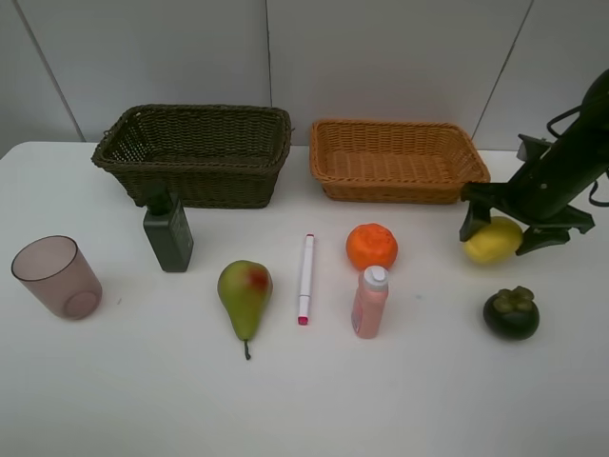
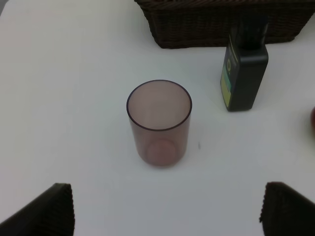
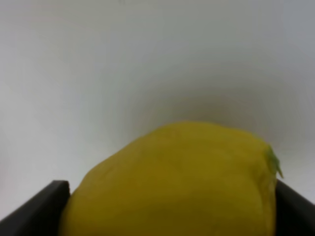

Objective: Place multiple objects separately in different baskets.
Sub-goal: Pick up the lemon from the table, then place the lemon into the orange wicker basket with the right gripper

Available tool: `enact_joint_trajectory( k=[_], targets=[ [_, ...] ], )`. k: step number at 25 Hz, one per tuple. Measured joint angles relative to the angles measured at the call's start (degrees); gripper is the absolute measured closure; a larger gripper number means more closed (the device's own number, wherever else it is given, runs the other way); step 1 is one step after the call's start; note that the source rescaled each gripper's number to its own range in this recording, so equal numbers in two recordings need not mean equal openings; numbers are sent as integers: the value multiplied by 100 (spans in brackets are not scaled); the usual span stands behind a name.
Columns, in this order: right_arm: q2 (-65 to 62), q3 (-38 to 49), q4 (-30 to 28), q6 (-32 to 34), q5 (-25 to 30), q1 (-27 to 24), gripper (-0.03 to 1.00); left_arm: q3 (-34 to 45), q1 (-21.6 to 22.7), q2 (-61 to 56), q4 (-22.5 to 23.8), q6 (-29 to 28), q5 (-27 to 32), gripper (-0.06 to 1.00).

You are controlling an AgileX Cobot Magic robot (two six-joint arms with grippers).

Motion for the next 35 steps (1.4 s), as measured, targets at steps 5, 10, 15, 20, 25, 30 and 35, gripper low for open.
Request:
enact_joint_trajectory(
  k=[5, 10, 15, 20, 25, 30, 35],
  targets=[
    [-494, -239, 0, 0, 482, 0, 22, 0, 0, 0, 0, 0, 0, -6],
    [-578, -1288, -157, -21, 1214, 0, 22, 0, 0, 0, 0, 0, 0, -6],
    [-570, -2364, -264, -226, 1399, 0, 22, 0, 0, 0, 0, 0, 0, -6],
    [-204, -3225, -188, -528, 1423, 0, 22, 0, 0, 0, 0, 0, 0, -6],
    [482, -3817, 10, -642, 1346, 0, 22, 0, 0, 0, 0, 0, 0, -6],
    [1193, -4194, 543, -1024, 1093, 0, 22, 0, 0, 0, 0, 0, 0, -6],
    [1805, -4318, 1042, -1317, 813, 24, 22, 0, 0, 0, 0, 0, 0, -6]
  ],
)
